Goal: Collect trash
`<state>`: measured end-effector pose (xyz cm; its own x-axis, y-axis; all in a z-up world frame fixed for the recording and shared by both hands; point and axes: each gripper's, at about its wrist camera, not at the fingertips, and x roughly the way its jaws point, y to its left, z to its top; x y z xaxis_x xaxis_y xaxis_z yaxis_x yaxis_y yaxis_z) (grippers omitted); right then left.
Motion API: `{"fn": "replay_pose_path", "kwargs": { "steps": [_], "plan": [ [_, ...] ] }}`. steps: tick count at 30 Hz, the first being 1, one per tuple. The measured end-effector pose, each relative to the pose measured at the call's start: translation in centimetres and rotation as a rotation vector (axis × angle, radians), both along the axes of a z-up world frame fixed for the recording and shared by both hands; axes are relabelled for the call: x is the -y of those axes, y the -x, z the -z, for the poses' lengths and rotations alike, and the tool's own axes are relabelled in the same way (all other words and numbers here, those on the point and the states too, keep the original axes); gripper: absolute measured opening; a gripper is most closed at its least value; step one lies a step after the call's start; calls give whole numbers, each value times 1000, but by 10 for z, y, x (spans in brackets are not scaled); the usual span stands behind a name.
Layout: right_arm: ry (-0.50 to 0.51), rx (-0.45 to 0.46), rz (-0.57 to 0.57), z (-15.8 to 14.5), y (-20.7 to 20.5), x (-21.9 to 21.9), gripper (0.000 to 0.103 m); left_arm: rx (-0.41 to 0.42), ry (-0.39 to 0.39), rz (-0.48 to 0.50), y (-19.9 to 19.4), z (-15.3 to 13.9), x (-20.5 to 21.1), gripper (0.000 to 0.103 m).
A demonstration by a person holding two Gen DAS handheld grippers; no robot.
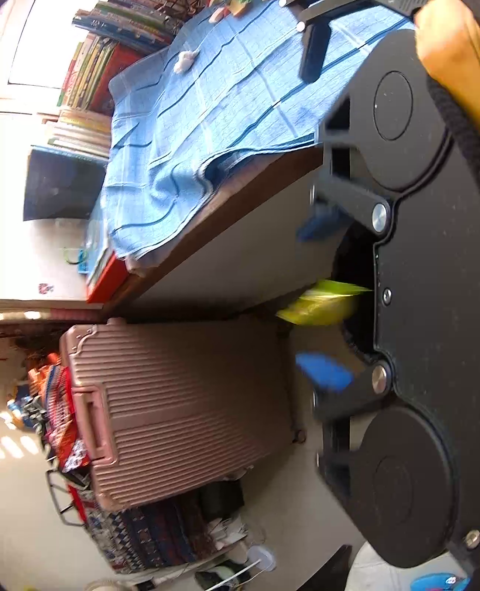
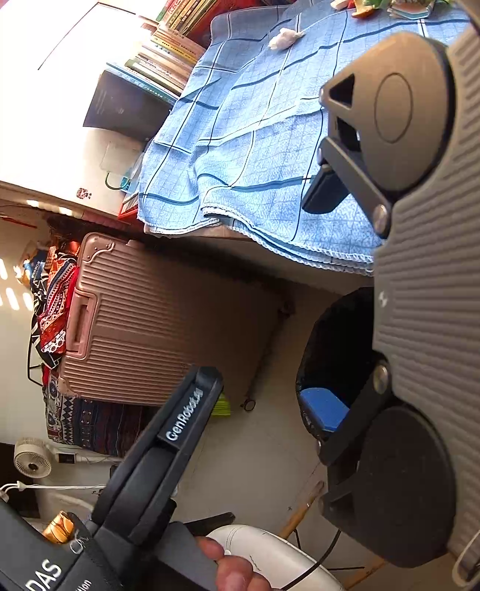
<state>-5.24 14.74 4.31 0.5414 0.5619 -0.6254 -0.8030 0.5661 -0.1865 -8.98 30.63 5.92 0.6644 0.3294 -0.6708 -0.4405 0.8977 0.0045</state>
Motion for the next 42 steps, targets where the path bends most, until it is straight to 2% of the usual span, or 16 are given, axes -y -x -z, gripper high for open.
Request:
{"fn": "replay_pose_path", "kwargs": {
  "steps": [3,13,21,26,35,42],
  "plan": [
    [22,13,1,1,0,-1,103,1,-17,-2,-5,-1,-1,81],
    [-8,-3,17,-1,-5,3,103,-14,-10,4,-17,0,-5,81],
    [-15,1,63,-3,-13,10,103,-2,-18,52,-35,-3,1,82],
    [-6,23,120,-4,-21,19,103,11,-28,121,-57,-9,15,82],
    [-12,38,333,-8,-50,60,103,48,-42,318,-120,-23,67,84],
    [-27,79,640,-19,-76,122,103,77,-30,516,-169,-34,123,84]
  ]
}}
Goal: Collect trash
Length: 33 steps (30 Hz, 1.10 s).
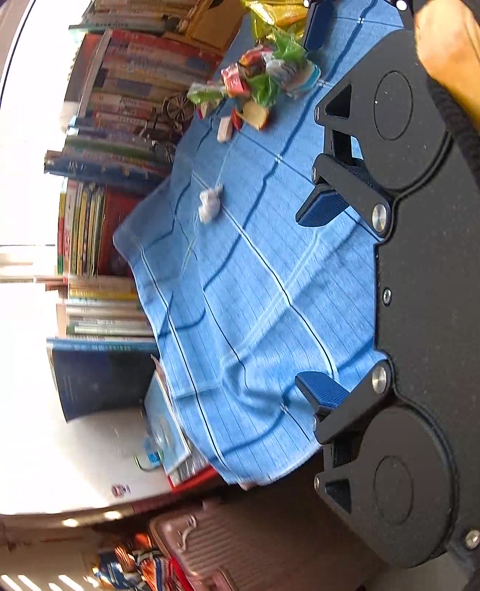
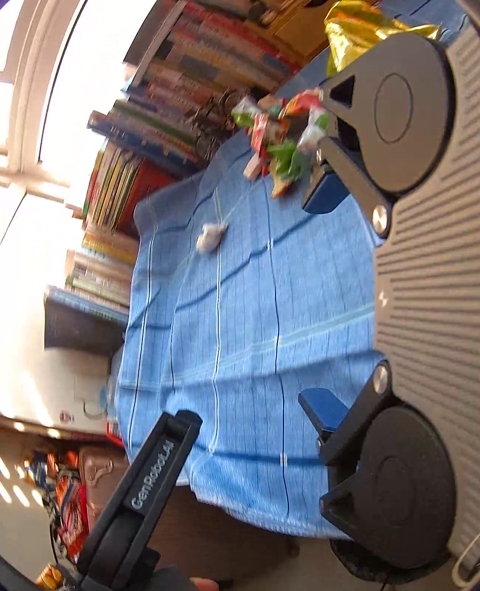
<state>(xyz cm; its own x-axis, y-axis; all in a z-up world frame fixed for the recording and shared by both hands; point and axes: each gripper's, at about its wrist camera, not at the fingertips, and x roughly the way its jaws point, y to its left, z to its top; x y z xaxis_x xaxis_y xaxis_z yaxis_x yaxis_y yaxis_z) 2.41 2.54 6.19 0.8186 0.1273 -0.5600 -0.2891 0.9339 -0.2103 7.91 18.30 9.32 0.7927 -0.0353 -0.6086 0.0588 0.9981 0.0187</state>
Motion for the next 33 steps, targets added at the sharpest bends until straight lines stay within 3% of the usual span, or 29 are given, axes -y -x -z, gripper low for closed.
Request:
{"fn": "replay_pose_path", "kwargs": {
  "steps": [9,15,19,24,28,33],
  "plan": [
    [-4,19,435,-5,-4,110,103,5,42,288,-46,-2,103,85],
    [-89,-12,661,-7,4,185,103,2,67,421,-62,-1,160,87],
    [-132,-52,684,-4,1,212,103,-2,60,475,-70,4,181,87],
    [-194,-52,657,-1,-6,214,103,-20,58,486,-86,11,192,88],
    [-191,-65,637,0,-30,211,103,-44,45,490,-101,19,199,88],
    [-205,-84,707,7,-64,213,103,-89,54,485,-119,31,204,88]
  ]
}}
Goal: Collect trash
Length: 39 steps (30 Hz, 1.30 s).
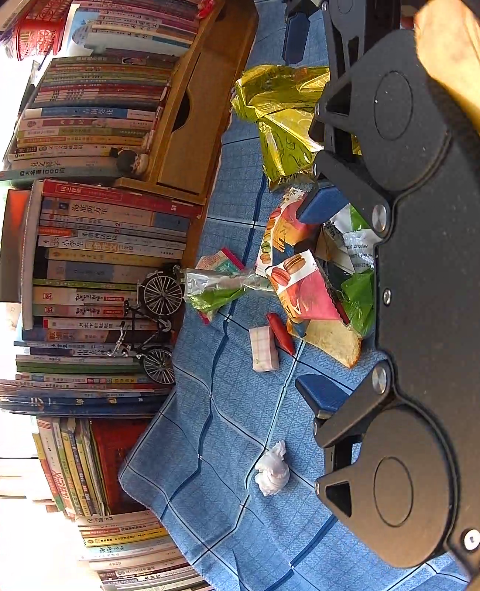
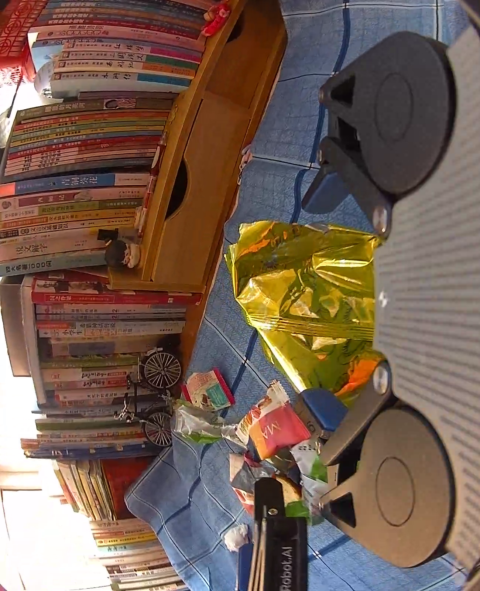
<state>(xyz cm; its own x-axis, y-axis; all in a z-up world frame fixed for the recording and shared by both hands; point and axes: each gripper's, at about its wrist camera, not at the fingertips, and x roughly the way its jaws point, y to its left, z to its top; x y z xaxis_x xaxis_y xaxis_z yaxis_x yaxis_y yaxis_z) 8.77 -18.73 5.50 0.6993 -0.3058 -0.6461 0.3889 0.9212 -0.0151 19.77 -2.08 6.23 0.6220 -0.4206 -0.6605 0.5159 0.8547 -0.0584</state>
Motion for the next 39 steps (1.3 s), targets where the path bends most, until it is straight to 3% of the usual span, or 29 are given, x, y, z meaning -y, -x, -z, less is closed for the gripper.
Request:
{"fn": "replay_pose_path", "kwargs": {
  "steps": [8,15,20,22,27,39],
  "plan": [
    [-13,-23,-2,10,-22,-12,103,-1,15,22,-12,9,6,84],
    [40,-21,-49,15,-35,-21,103,37,7,61,-10,12,12,61],
    [56,-73,-74,24,-48,-26,103,17,-11,39,-12,18,9,55],
    [53,-68,-65,25,-48,-26,103,15,3,30,-13,17,5,48],
    [21,-44,-46,22,-43,-22,103,25,27,29,-15,12,-2,40],
    [18,28,-17,6,-22,-14,99,38,57,-11,-9,5,-8,40]
  ]
}}
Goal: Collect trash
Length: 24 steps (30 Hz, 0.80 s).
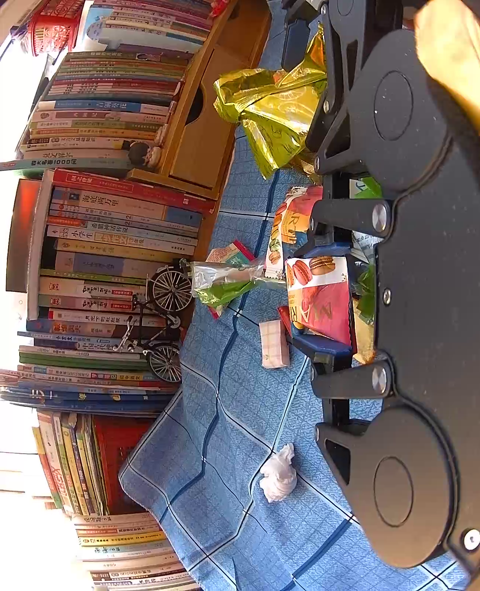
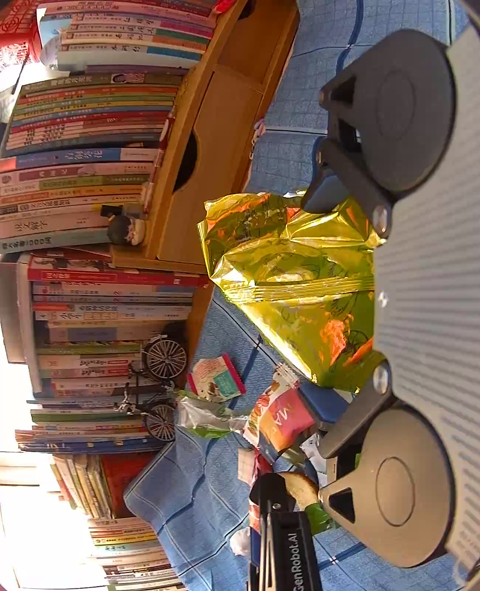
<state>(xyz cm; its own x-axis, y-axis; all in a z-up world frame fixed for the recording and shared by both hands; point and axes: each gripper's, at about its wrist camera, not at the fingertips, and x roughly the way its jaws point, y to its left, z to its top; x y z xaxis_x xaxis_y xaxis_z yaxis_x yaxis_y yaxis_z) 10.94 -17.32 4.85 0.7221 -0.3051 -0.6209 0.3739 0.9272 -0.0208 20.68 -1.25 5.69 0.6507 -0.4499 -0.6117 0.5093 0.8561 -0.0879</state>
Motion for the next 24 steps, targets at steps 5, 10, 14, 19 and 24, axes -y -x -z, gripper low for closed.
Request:
{"fn": "replay_pose_path", "kwargs": {
  "steps": [5,10,14,19,24],
  "plan": [
    [12,23,-4,-10,5,-3,98,17,8,-34,12,-8,-10,40],
    [41,67,-14,-24,11,-11,98,30,16,-82,26,-19,-30,40],
    [49,91,-33,-35,14,-17,98,28,30,-120,39,-27,-49,40],
    [40,131,-56,-50,26,-27,98,53,22,-150,60,-39,-65,40],
    [31,161,-113,-60,39,-44,98,64,34,-205,85,-47,-85,40]
  ]
}}
